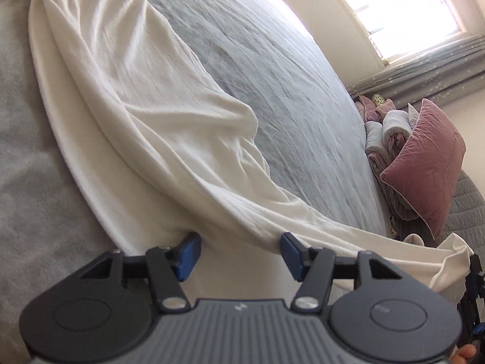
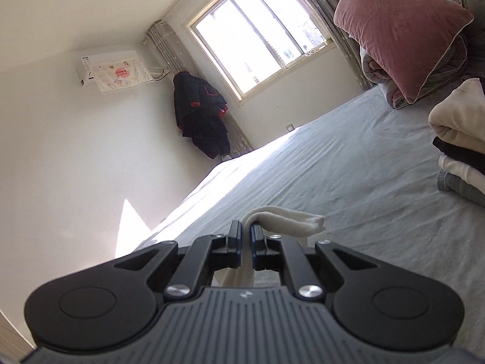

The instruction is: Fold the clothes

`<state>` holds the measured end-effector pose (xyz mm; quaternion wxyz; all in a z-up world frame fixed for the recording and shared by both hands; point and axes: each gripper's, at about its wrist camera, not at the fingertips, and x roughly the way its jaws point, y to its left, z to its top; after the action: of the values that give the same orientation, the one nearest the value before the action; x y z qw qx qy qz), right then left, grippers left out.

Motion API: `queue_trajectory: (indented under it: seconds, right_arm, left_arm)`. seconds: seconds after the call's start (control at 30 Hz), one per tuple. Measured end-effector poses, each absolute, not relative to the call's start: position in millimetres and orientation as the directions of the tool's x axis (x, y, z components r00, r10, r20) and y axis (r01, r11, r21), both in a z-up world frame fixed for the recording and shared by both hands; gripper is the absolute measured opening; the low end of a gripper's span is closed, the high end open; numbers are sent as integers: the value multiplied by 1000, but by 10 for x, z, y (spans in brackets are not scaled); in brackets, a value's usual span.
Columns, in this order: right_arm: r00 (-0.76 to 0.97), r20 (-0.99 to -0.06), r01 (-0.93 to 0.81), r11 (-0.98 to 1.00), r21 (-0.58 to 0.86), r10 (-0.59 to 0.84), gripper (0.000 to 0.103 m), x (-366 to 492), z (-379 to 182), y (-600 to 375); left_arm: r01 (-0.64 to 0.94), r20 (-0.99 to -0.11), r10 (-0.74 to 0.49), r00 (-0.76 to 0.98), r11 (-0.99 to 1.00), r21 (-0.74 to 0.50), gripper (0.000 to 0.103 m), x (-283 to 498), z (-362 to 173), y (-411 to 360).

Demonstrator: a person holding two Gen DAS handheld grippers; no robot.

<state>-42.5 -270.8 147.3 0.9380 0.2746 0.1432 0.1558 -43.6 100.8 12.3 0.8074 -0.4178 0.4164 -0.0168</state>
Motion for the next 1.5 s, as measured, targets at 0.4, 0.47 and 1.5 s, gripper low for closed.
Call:
queue_trajectory:
  seconds: [0.4,0.47,1.5]
  right_arm:
    - [911,-116,-259,769,584,395,8,-551,1576,-2813]
    - [910,-130,-254,778,574,393,8,-594,1569,-2830]
    - [748,-633,-7,956,292,199,37,-797,624,-2831]
  left_arm:
    - [-246,-613,-328,719,704,-666,4,-549,613,1196]
    - [-225,-606,-328,725,718,-659,4,-614,669,1222]
    - [68,-766,-362,531,919,-388,40,-603,711,1159]
